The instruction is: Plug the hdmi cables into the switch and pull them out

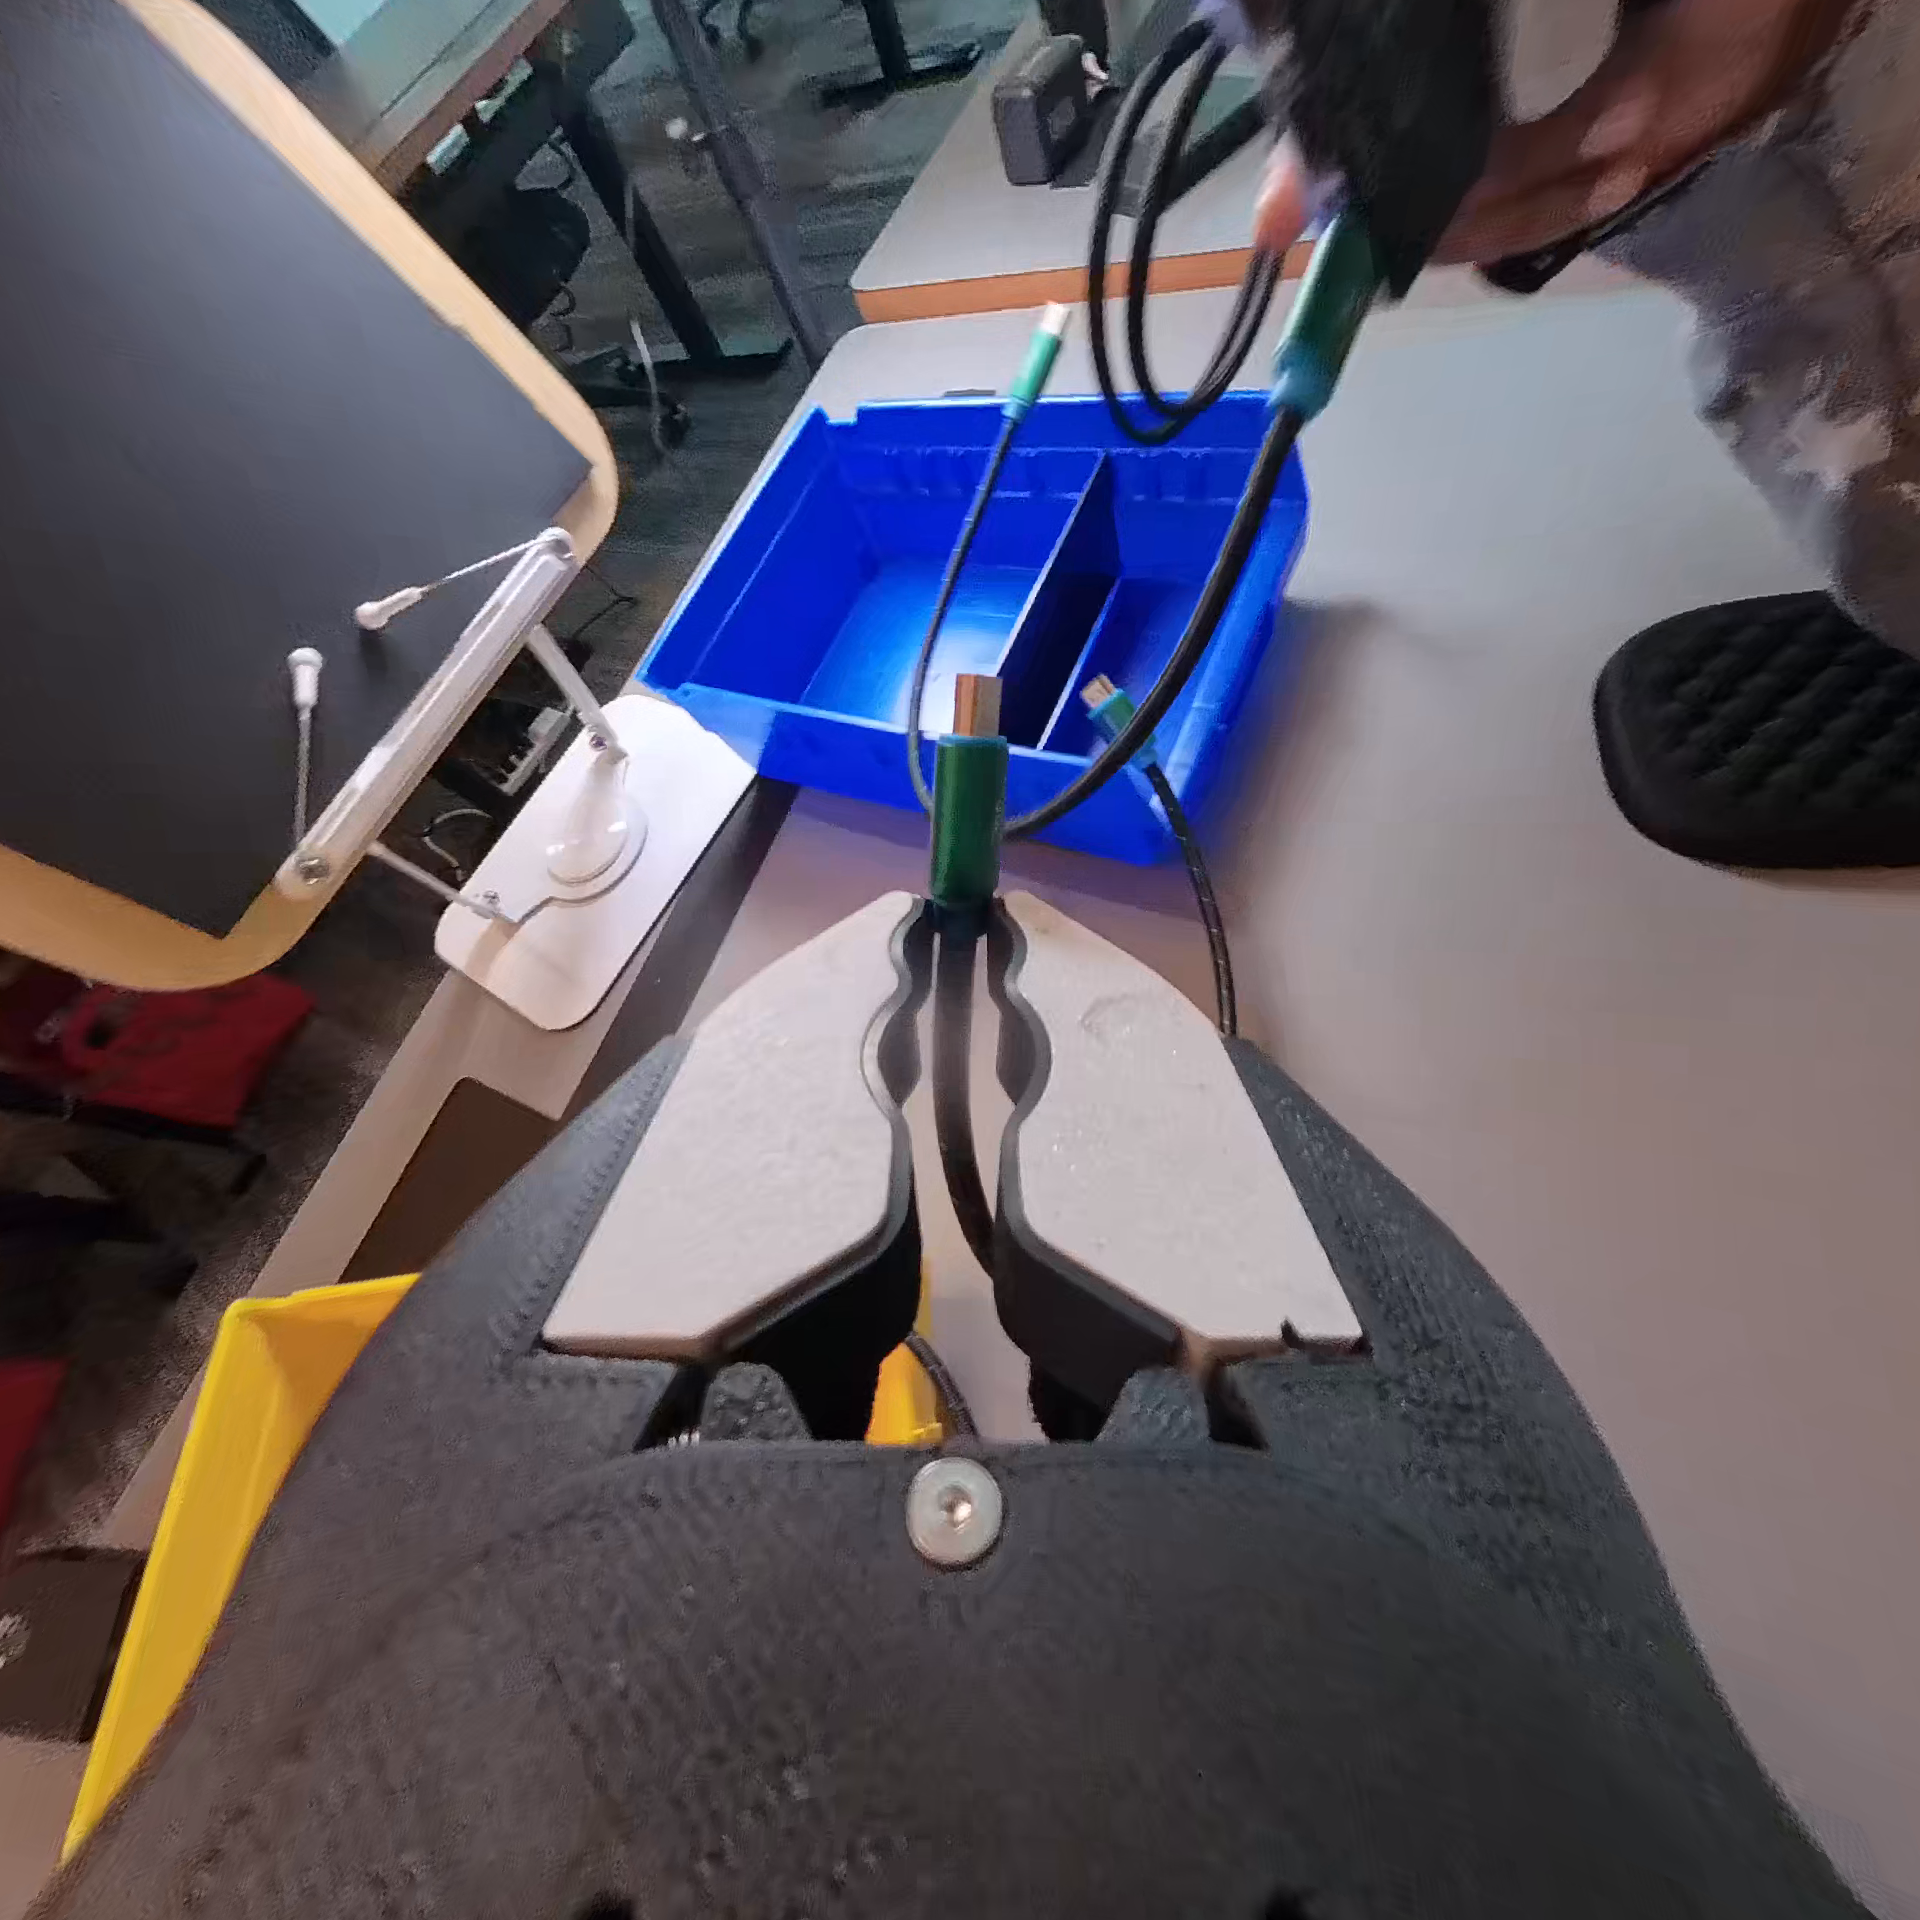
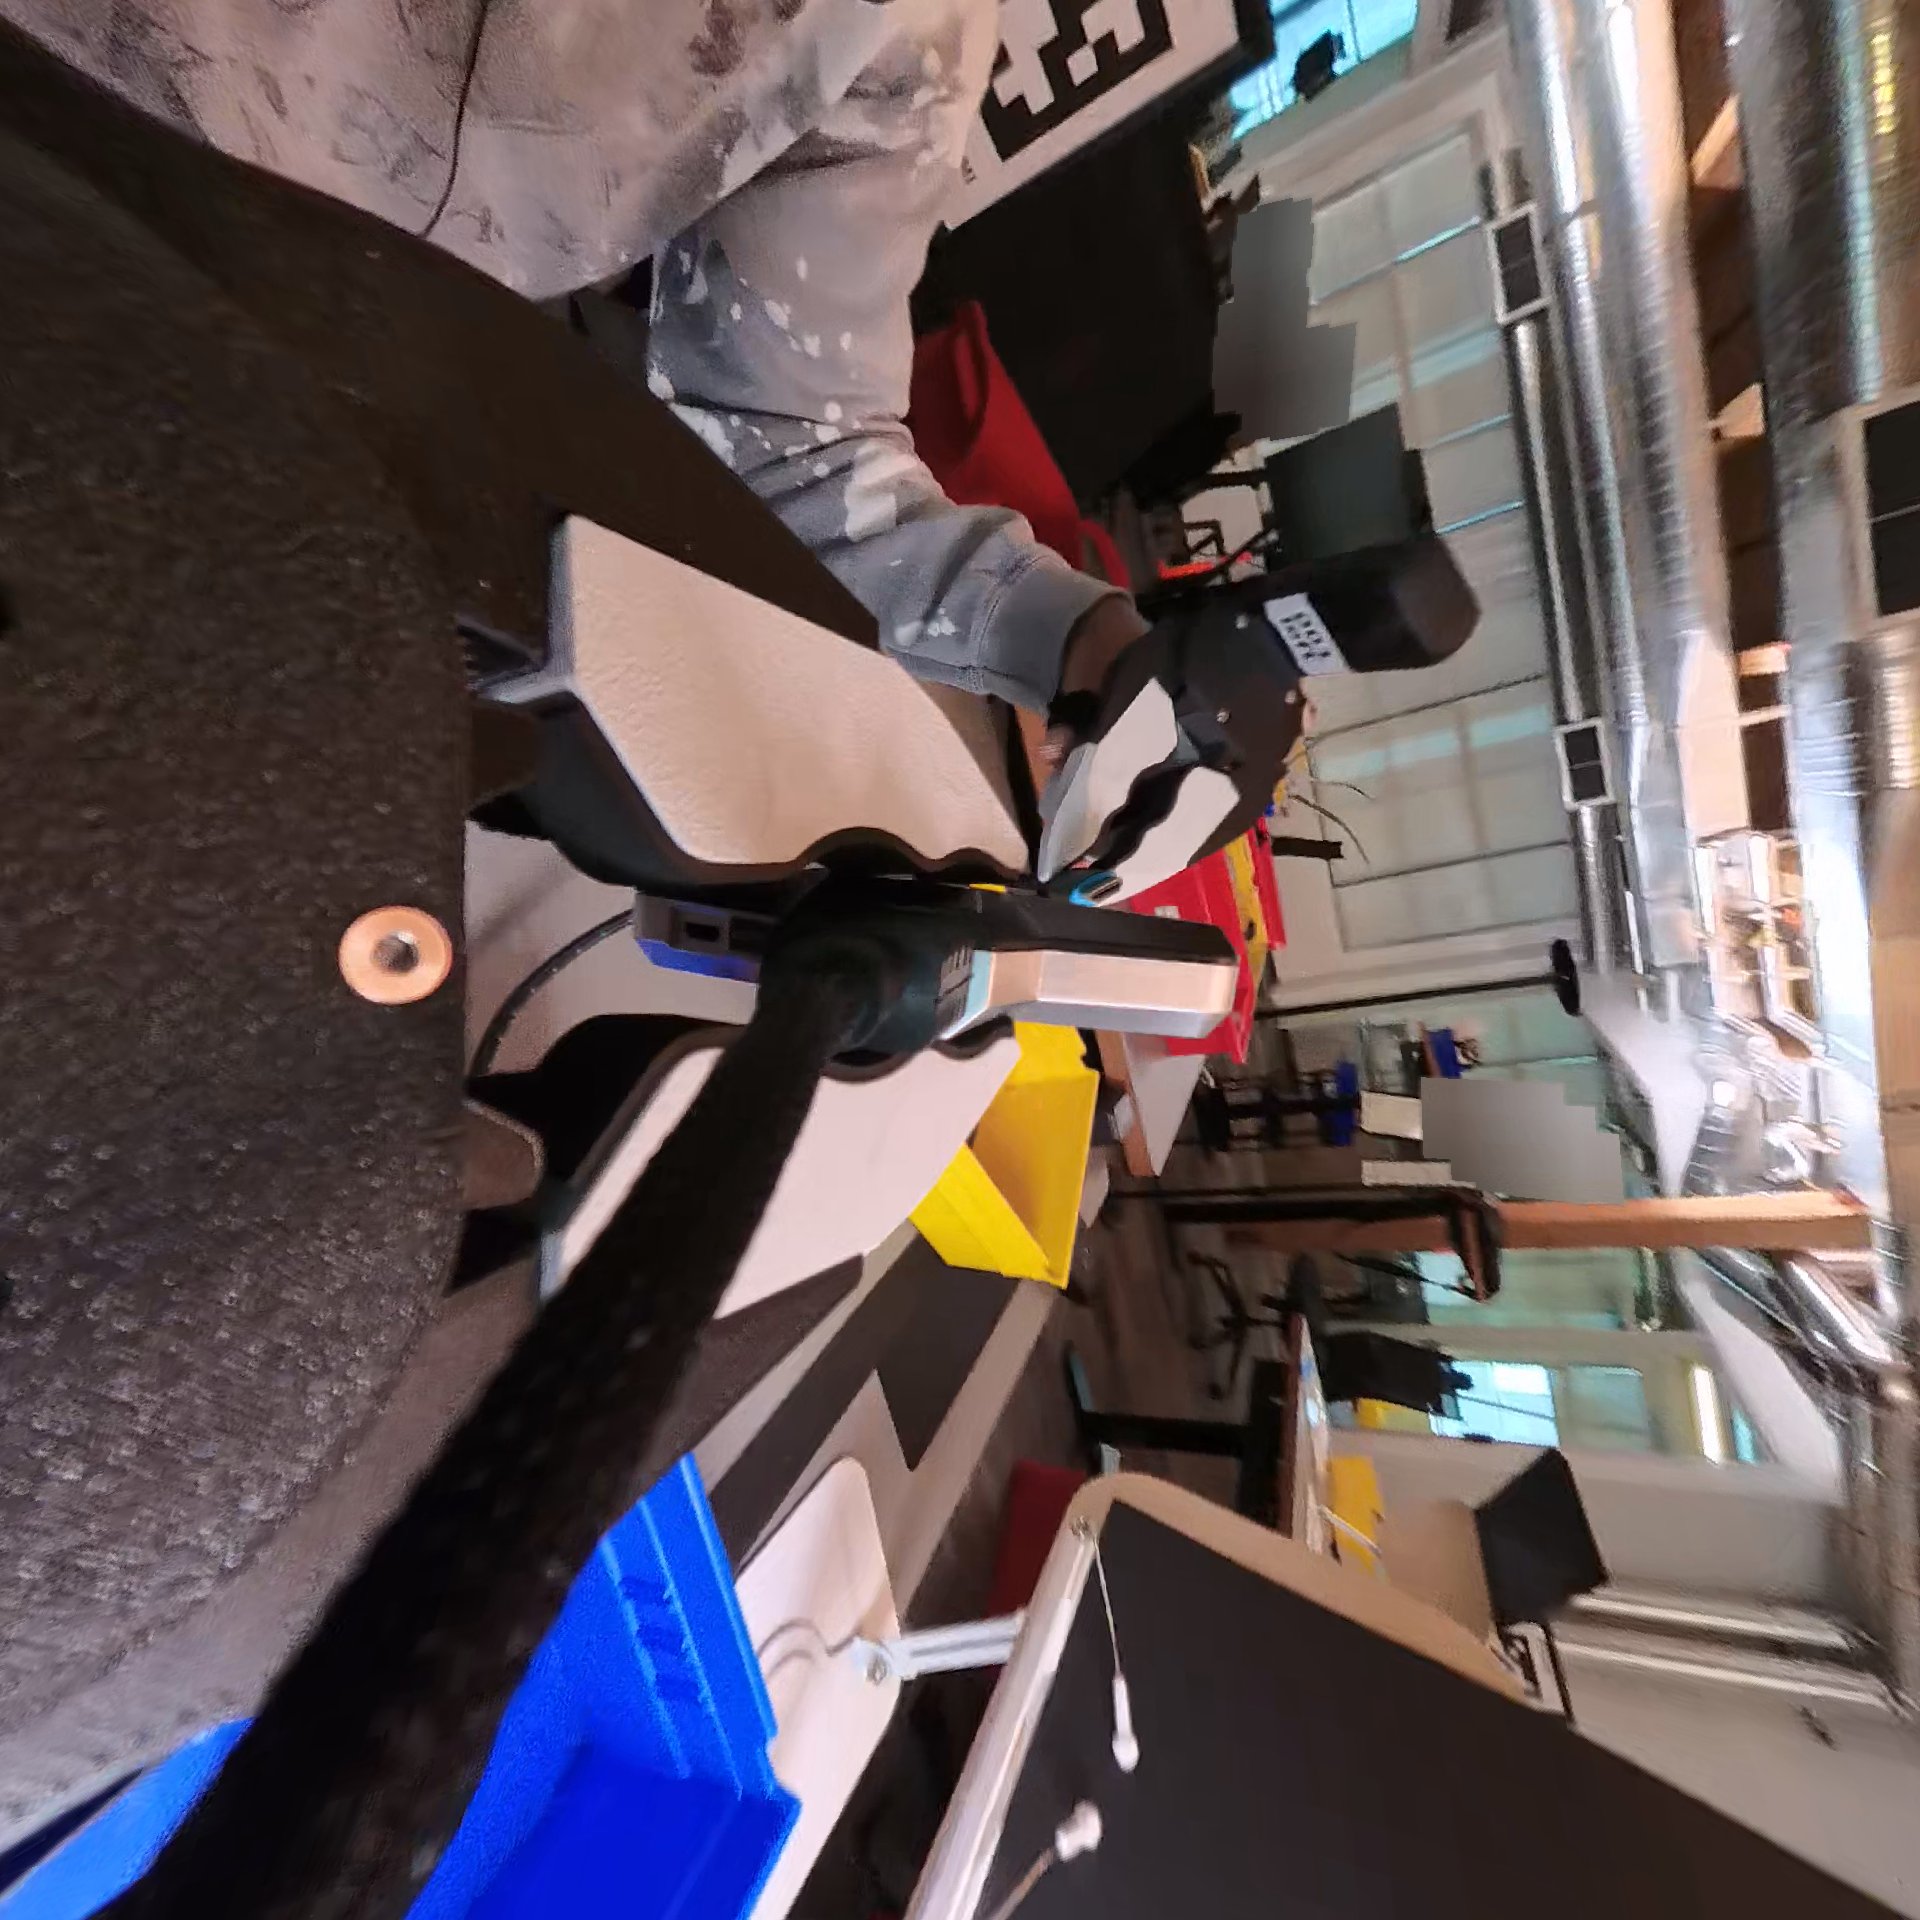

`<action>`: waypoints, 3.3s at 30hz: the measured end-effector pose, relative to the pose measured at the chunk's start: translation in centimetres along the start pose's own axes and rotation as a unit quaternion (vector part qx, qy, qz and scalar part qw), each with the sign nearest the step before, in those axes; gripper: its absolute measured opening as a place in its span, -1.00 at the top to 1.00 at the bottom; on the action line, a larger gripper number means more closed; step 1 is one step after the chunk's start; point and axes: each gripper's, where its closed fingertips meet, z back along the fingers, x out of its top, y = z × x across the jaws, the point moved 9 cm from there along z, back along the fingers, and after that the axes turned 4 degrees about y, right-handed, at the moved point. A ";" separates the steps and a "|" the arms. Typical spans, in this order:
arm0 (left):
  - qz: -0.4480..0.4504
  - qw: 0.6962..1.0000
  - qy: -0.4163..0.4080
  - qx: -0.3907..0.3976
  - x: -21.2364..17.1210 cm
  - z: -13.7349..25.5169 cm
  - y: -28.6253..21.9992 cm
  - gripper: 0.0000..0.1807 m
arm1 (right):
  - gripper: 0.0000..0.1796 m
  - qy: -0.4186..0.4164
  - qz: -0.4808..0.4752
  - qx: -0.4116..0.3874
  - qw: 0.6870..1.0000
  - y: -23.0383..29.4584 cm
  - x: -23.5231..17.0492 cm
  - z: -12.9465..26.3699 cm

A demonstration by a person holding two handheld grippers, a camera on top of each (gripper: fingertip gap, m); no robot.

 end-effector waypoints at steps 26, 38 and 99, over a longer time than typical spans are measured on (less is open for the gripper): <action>0.101 0.974 -0.007 -0.204 -0.6 -5.6 -2.5 0.88 | 0.71 0.043 -0.049 0.130 0.989 -1.4 -5.2 -6.5; 0.068 0.966 0.035 -0.246 -1.0 -6.8 -4.0 0.89 | 0.71 0.111 0.054 0.120 0.985 0.5 -5.0 -6.2; 0.149 0.924 -0.114 -0.335 -0.9 -5.6 -1.9 0.88 | 0.74 0.072 -0.040 0.183 0.980 -0.7 -5.4 -5.9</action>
